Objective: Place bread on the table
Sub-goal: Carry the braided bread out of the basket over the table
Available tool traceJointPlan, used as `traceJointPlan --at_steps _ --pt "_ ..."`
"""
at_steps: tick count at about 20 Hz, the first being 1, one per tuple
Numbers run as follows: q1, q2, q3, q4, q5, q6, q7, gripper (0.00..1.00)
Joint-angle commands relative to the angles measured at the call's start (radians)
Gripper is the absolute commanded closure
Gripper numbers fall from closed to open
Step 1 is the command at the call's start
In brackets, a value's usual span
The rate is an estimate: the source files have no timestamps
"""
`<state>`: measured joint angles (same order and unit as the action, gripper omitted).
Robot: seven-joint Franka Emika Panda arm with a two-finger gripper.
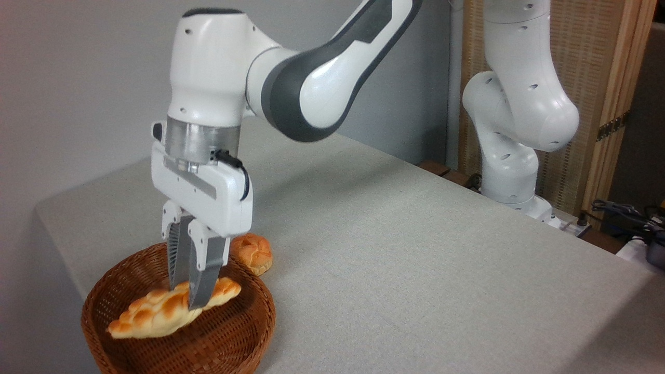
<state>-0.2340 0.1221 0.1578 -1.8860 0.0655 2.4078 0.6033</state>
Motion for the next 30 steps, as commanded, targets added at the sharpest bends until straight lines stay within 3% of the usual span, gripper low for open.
traceJointPlan --at_steps 1,7,10,21,22,23,24,30 --pt "-0.002 -0.076 -0.004 -0.010 0.000 -0.125 0.007 0.60" --pt "-0.002 -0.157 -0.011 -0.015 -0.006 -0.370 0.012 0.56" --pt "-0.002 -0.180 -0.011 -0.033 -0.050 -0.455 0.015 0.56" --pt "-0.015 -0.249 -0.007 -0.208 -0.062 -0.446 0.042 0.51" --pt "-0.015 -0.246 -0.007 -0.212 -0.062 -0.446 0.044 0.35" --pt "-0.015 -0.240 -0.007 -0.217 -0.062 -0.446 0.044 0.06" --pt "-0.016 -0.239 -0.007 -0.217 -0.062 -0.444 0.044 0.00" --pt "-0.039 -0.222 -0.007 -0.220 -0.062 -0.475 0.050 0.00"
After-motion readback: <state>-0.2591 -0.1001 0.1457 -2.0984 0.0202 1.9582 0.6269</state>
